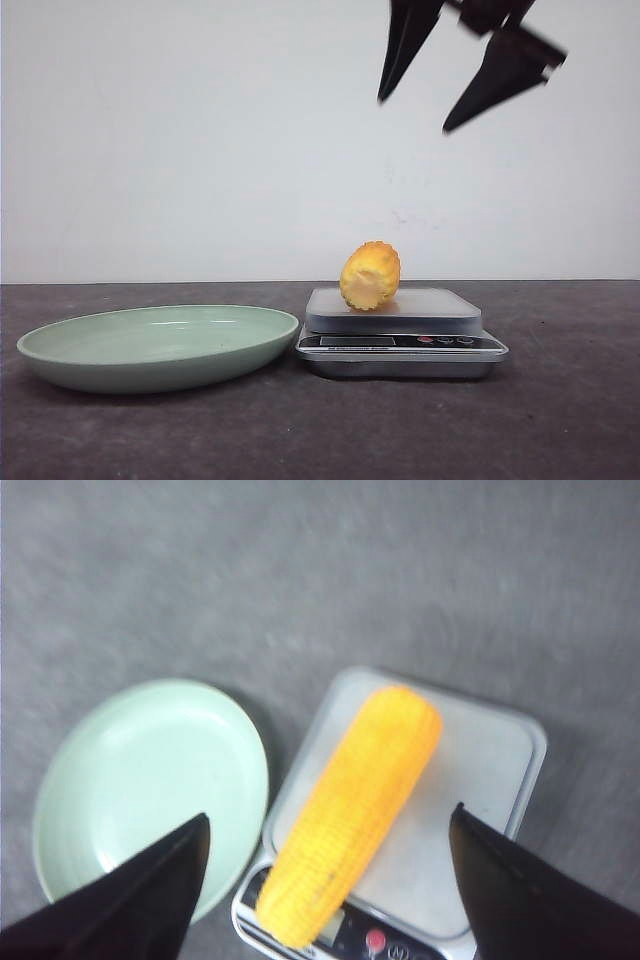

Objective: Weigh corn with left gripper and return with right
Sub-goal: 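Lower the right gripper onto the corn on the scale and close it, then lift the corn with the right gripper and carry it over the plate, then release the corn onto the green plate and open the right gripper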

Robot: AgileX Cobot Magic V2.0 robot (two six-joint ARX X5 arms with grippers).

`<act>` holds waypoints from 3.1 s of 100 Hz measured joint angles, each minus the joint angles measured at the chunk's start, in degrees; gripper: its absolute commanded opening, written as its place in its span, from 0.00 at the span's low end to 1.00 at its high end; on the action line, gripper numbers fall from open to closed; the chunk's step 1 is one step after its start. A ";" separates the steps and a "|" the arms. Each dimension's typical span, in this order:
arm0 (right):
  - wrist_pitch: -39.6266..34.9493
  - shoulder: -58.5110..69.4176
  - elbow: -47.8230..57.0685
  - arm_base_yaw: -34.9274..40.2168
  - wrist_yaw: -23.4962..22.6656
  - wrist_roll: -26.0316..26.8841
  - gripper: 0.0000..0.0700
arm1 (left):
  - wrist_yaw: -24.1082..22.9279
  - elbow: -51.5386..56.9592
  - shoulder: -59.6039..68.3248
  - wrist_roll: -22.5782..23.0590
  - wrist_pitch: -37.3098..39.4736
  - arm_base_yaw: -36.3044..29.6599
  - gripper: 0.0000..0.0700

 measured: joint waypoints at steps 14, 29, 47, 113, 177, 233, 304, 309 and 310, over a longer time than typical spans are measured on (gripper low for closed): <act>-2.78 5.05 0.28 1.14 1.14 0.46 0.68 | 1.14 -1.95 -0.02 -0.31 0.00 0.00 0.00; -3.17 8.98 0.28 2.97 1.11 1.57 0.68 | 1.33 -3.08 0.00 -0.44 -0.02 0.00 0.00; -1.64 11.43 0.28 4.98 1.11 3.45 0.68 | 1.33 -3.08 -0.02 -0.46 -0.02 0.00 0.00; 1.66 13.09 1.20 5.84 1.31 4.57 0.01 | 2.64 -3.08 -0.13 -0.63 -0.02 0.00 0.00; 11.67 8.46 14.53 16.66 -4.85 4.33 0.01 | -1.70 -3.08 -0.22 -0.22 -0.02 0.00 0.00; 1.81 29.31 14.51 18.62 -9.22 6.60 0.01 | -1.70 -3.08 -0.28 0.28 -0.02 0.00 0.00; 0.83 24.98 14.51 20.13 -7.85 6.73 0.83 | -1.70 -3.08 -0.33 1.62 -0.02 0.00 0.00; 2.05 22.18 14.51 19.98 -6.34 6.27 0.80 | -1.70 -3.08 -0.33 1.77 -0.02 0.00 0.00; 2.27 21.53 14.51 19.87 -6.08 6.14 0.79 | -1.70 -3.06 -0.33 1.77 -0.02 0.00 0.00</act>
